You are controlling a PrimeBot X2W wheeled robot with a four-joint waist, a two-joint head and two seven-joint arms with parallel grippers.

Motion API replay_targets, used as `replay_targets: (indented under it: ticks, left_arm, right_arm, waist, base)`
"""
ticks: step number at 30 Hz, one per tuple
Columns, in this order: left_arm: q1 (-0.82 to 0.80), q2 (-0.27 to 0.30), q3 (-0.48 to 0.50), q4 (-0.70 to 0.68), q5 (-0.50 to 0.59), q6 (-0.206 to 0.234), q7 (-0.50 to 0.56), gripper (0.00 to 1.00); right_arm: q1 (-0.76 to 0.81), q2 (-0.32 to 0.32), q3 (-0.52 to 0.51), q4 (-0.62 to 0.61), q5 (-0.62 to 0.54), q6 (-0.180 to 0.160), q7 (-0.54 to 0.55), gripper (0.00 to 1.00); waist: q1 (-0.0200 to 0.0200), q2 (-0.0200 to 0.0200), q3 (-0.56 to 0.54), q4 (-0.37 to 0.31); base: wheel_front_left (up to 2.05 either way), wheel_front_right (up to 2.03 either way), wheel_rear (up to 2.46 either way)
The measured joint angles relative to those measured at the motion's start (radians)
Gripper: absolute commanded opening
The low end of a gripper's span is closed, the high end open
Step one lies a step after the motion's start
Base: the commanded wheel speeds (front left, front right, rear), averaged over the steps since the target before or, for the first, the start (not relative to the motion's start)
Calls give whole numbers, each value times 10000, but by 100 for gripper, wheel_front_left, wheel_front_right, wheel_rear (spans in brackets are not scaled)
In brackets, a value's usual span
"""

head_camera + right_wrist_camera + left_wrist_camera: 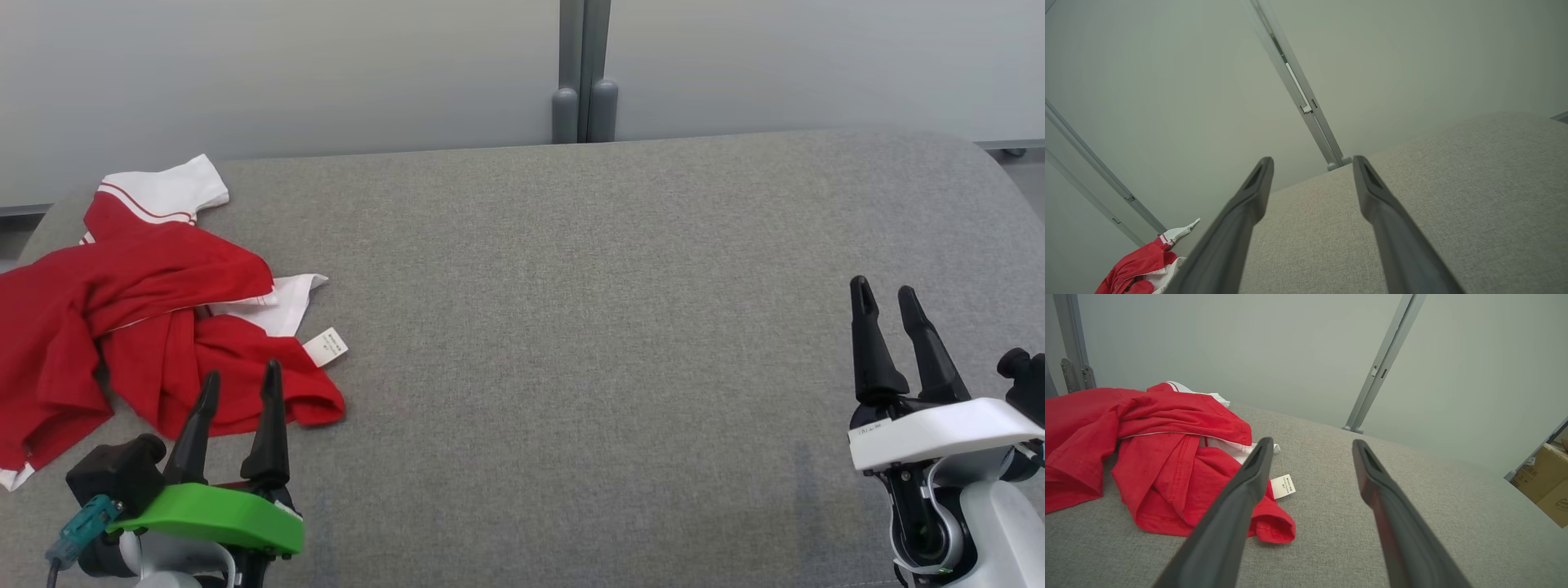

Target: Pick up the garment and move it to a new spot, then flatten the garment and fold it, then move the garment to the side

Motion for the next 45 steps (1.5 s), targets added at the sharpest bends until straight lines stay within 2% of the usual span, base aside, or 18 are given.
replay_targets:
  ticks: [3, 22, 45]
  left_arm:
    - [0, 4, -46, -132, 376, 84, -105, 100]
    - [1, 100, -397, -640, 2711, 307, -717, 100]
    - [2, 42, -336, -663, 2817, 305, -717, 100]
  right_arm:
    - [3, -10, 65, -75, -353, -153, -128, 100]
    - [45, -180, 330, -468, -2663, -428, -715, 100]
    - [58, -153, 334, -441, -2777, -489, -715, 100]
  waist:
    - [0, 0, -11, 2]
    - [0, 0, -21, 39]
    - [0, 0, 49, 76]
  base:
    - [0, 0, 0]
    - [0, 0, 0]
    - [0, 0, 0]
